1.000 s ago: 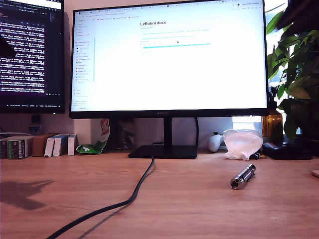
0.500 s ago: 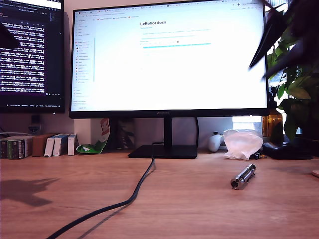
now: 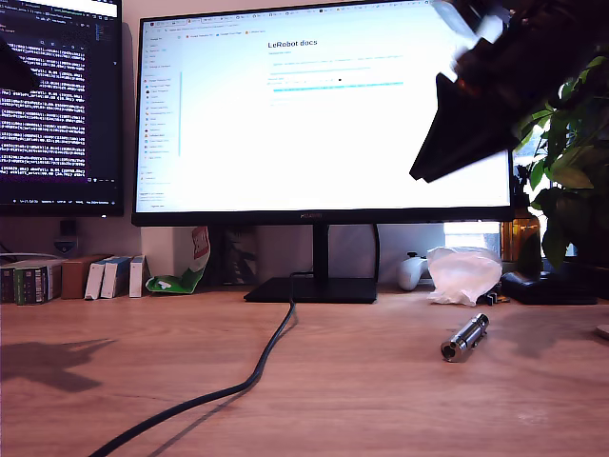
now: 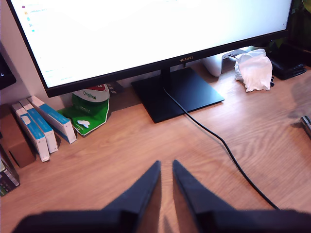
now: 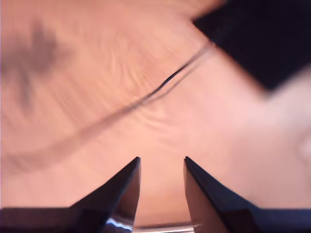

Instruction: Pick the metallic laser pointer with your right arm, pass it to your left arm, then place it down to the left side of the table

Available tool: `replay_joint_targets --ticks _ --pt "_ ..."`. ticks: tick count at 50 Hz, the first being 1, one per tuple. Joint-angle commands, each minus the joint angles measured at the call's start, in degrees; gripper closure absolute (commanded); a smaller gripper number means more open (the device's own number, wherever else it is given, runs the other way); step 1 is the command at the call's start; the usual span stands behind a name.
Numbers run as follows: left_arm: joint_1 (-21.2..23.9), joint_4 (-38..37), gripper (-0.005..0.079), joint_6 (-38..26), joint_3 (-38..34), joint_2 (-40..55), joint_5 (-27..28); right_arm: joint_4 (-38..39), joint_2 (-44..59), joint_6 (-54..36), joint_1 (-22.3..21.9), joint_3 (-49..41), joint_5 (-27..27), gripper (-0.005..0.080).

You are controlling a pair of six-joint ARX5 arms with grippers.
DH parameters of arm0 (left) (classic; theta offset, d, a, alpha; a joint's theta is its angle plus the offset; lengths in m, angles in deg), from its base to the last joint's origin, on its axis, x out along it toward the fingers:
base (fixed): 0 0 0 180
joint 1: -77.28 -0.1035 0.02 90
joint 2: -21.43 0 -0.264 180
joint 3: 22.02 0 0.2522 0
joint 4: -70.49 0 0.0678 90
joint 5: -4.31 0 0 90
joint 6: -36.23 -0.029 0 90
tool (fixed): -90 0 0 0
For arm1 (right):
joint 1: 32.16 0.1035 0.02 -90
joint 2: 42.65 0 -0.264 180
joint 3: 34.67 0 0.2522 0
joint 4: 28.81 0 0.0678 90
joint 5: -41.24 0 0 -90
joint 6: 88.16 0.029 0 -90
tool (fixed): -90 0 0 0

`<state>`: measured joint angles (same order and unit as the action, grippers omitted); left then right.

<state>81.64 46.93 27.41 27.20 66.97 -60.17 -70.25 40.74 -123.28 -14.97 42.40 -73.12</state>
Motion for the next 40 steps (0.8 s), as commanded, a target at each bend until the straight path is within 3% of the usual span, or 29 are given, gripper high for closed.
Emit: replay_joint_targets --ticks 1,7,13,25,40 --pt "-0.1 0.9 0.0680 -0.2 0.2 0.3 0.2 0.9 0.1 -16.3 1.1 1.4 3.1 0.0504" --pt "-0.1 1.0 0.0680 -0.2 0.2 0.3 0.2 0.8 0.3 -33.4 2.8 1.4 8.1 0.0504" --pt "-0.1 1.1 0.0680 -0.2 0.2 0.3 0.2 -1.2 0.4 -44.7 4.3 1.4 9.9 0.0504" --pt "-0.1 1.3 0.0680 -0.2 0.2 0.3 0.2 -13.6 4.1 -49.2 6.2 1.4 11.6 0.0461" --pt "-0.1 0.9 0.0680 -0.2 0.2 0.2 0.2 -17.0 10.0 -52.4 8.7 1.4 15.0 0.0376"
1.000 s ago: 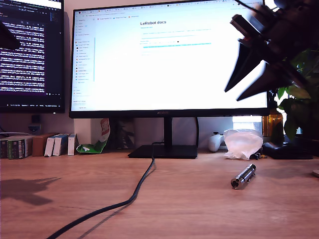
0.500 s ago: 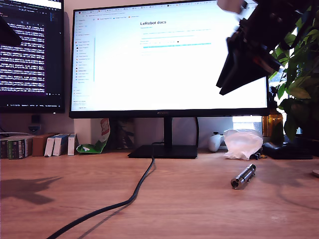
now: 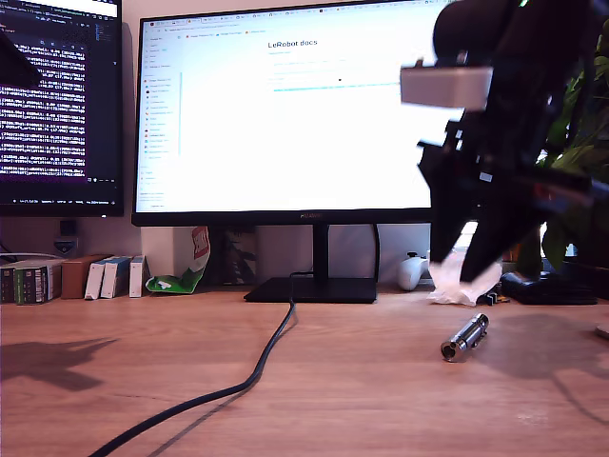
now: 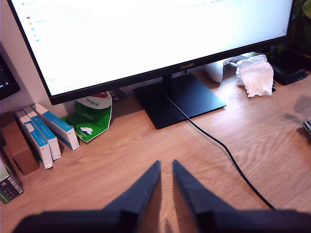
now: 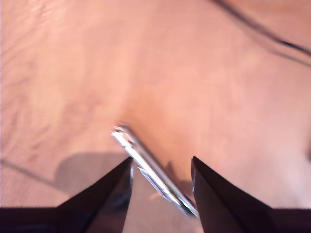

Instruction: Pick the metallic laser pointer with your right arm, pass it to your left arm, then place it down to the left side of the table

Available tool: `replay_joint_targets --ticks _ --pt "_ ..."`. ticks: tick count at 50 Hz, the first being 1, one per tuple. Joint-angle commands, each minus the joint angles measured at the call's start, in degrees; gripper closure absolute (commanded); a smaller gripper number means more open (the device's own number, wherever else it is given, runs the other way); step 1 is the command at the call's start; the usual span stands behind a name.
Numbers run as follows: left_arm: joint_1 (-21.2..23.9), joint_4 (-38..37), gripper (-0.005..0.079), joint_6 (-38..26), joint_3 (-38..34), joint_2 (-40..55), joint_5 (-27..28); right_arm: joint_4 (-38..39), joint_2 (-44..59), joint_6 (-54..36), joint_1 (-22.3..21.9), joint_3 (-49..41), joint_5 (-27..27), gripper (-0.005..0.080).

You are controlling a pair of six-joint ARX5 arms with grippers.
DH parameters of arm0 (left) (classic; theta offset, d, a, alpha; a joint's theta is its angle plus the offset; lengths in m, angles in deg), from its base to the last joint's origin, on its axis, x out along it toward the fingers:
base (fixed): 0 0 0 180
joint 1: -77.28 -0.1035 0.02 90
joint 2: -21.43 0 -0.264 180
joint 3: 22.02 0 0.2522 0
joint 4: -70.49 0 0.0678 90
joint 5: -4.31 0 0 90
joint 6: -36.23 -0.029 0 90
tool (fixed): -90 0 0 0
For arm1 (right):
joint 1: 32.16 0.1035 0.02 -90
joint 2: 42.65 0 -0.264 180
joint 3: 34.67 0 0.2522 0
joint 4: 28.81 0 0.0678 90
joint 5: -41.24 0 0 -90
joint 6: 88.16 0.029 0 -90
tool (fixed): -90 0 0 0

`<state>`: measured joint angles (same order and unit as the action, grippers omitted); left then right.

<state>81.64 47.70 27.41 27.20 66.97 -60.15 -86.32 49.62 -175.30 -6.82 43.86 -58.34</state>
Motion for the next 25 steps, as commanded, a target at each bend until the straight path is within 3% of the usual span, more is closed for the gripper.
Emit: replay_joint_targets --ticks 1,5,25 --pt "-0.1 0.1 0.0680 -0.2 0.2 0.2 0.2 -1.3 1.6 -0.5 0.6 0.0 1.0 0.0375" --pt "-0.1 0.1 0.0680 -0.2 0.2 0.2 0.2 -1.9 2.8 -1.8 1.0 0.0 4.2 0.0375" --pt "-0.1 0.1 0.0680 -0.1 0.2 0.2 1.0 -5.0 7.0 -13.6 0.7 0.0 2.1 0.0378"
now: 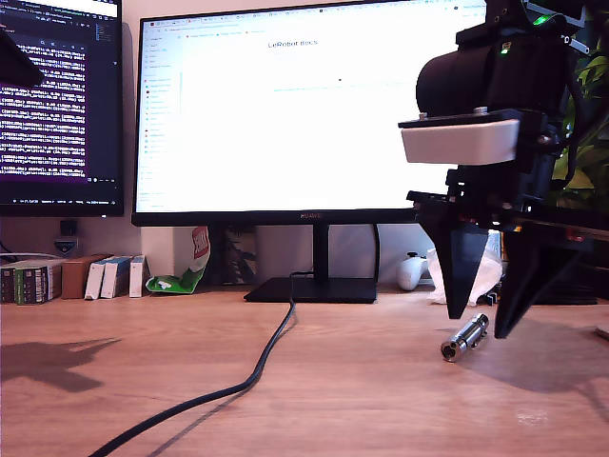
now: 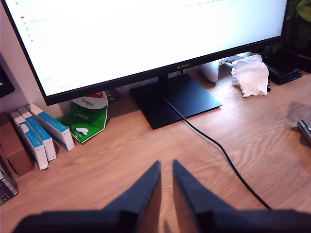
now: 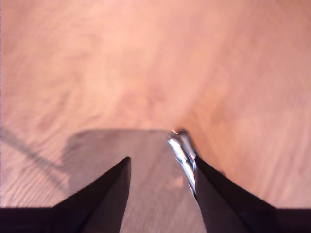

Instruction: Pick the metallic laser pointer with your right arm, pass it to your left arm, then place it down to the left side of the table

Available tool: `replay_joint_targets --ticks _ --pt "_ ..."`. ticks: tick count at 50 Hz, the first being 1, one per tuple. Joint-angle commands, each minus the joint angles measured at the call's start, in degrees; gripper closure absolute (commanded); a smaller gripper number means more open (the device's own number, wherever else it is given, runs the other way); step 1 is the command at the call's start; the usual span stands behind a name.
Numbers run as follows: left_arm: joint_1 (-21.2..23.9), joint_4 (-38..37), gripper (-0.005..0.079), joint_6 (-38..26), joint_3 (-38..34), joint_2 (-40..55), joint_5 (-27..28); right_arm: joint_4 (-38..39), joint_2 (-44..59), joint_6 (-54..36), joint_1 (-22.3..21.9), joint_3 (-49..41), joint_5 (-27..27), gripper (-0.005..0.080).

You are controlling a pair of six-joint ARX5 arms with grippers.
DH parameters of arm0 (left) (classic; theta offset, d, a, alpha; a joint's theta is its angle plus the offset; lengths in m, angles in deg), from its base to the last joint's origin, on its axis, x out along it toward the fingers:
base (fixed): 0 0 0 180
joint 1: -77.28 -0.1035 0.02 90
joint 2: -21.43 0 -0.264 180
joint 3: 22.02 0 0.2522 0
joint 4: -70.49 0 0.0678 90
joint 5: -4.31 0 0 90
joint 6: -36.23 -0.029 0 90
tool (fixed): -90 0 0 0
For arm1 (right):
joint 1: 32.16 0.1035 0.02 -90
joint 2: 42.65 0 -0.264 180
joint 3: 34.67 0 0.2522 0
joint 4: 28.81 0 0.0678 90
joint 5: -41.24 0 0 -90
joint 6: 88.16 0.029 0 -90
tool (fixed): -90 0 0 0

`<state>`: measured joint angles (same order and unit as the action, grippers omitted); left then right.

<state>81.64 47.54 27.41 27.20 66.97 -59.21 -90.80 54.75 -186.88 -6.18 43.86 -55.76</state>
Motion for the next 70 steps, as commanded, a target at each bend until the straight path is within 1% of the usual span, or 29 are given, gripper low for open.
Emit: replay_joint_targets --ticks 1,10,14,19,26,28,34,48,60,70 --pt "-0.1 0.2 0.0680 -0.1 0.2 0.2 0.1 -0.5 2.1 -2.6 0.1 0.0 -0.5 0.0378" --pt "-0.1 0.1 0.0680 0.0 0.2 0.2 0.1 -0.1 3.7 -8.1 0.1 0.0 -0.5 0.0379" --pt "-0.1 0.0 0.0680 0.0 0.2 0.2 0.1 1.2 3.9 -8.3 0.1 0.0 -0.5 0.0379" --pt "-0.1 0.1 0.0680 0.0 0.2 0.2 0.1 0.9 3.9 -8.9 0.1 0.9 -0.7 0.0379" --pt "-0.1 0.1 0.0680 0.0 0.2 0.2 0.1 -1.3 3.9 -9.0 -0.3 4.1 -3.6 0.0379" --pt "-0.1 0.1 0.0680 0.0 0.2 0.2 0.1 -1.4 3.9 -9.1 -0.6 5.2 -3.6 0.0379" --pt "-0.1 0.1 0.0680 0.0 0.2 0.2 0.1 -1.3 3.9 -9.1 -1.4 7.9 -6.0 0.0379" --pt "-0.1 0.1 0.0680 0.0 0.2 0.2 0.1 -1.2 5.6 -9.1 -2.2 8.8 -6.1 0.0379" --pt "-0.1 0.1 0.0680 0.0 0.2 0.2 0.1 0.8 8.5 -9.1 -2.1 8.8 -6.1 0.0377" --pt "-0.1 0.2 0.0680 -0.1 0.2 0.2 0.1 0.8 8.9 -9.1 -2.8 8.8 -6.1 0.0378"
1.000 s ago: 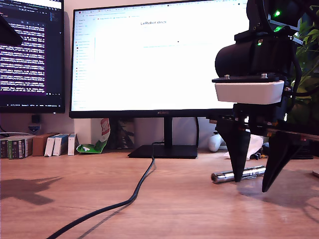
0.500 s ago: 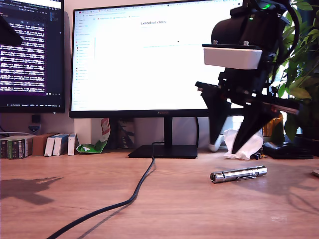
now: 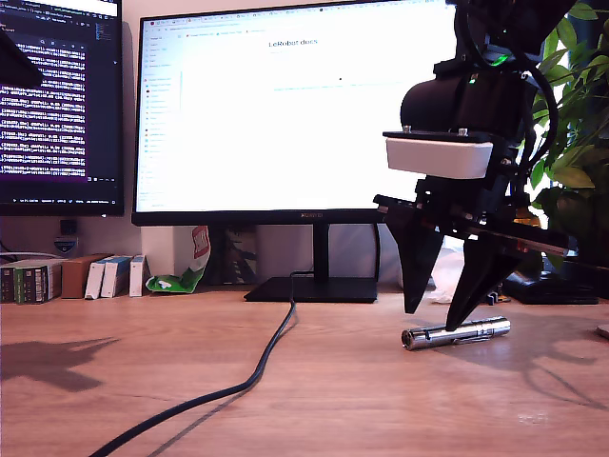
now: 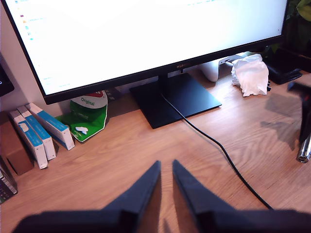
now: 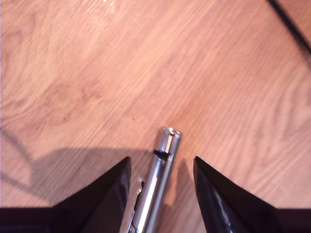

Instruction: Pick the metallic laser pointer with your right arm, pass it to your left arm, then place it down to the left side of the table

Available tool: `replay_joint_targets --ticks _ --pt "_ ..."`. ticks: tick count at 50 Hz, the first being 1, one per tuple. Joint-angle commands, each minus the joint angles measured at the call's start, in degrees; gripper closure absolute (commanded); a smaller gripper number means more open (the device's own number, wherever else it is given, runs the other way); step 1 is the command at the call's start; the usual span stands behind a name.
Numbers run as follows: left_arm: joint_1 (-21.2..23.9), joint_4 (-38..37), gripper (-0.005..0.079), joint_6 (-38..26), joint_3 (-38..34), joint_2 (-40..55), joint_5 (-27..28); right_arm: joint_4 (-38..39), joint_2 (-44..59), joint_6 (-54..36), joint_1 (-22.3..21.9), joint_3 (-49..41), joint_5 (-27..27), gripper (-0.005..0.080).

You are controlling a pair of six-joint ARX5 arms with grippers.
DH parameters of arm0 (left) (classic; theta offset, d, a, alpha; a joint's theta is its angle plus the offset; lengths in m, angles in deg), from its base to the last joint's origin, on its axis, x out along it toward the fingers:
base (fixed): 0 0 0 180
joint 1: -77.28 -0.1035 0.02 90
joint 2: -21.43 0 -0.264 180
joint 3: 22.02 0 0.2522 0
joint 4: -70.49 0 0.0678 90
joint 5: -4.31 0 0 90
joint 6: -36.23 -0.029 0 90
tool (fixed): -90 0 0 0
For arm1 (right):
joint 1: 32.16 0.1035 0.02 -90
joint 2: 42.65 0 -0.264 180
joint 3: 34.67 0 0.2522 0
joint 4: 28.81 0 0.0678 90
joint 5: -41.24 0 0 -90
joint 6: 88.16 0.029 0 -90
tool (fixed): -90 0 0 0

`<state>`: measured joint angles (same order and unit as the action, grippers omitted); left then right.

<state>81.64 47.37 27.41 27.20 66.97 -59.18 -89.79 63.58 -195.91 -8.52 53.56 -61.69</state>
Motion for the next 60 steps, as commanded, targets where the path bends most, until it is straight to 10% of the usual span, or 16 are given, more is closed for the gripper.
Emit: replay_joint_targets --ticks 1,46,60 --pt "-0.1 0.4 0.0680 -0.1 0.2 0.2 0.0 -0.2 0.0 0.0 -0.5 -0.9 -0.3 0.0378" --pt "-0.1 0.4 0.0680 -0.2 0.2 0.2 0.0 1.2 3.8 -0.3 -2.3 -0.9 -0.5 0.0440" --pt "-0.1 0.4 0.0680 -0.2 0.2 0.2 0.0 1.3 3.8 -0.3 -2.8 -0.9 -0.7 0.0621"
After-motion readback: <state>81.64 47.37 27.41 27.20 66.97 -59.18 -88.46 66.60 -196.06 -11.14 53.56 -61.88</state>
